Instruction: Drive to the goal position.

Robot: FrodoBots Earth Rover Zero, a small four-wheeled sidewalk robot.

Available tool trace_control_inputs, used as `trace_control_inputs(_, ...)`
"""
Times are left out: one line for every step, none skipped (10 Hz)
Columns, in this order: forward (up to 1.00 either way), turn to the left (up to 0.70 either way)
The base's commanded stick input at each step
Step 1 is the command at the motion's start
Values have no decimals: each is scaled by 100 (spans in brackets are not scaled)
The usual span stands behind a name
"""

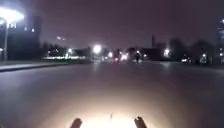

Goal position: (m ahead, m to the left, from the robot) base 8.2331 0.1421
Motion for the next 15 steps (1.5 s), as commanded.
trace_control_inputs(100, 0)
trace_control_inputs(100, 0)
trace_control_inputs(100, 0)
trace_control_inputs(100, 0)
trace_control_inputs(100, 0)
trace_control_inputs(100, 0)
trace_control_inputs(100, 0)
trace_control_inputs(100, 0)
trace_control_inputs(100, 0)
trace_control_inputs(100, 0)
trace_control_inputs(100, 0)
trace_control_inputs(100, 0)
trace_control_inputs(100, 0)
trace_control_inputs(100, 0)
trace_control_inputs(100, 0)
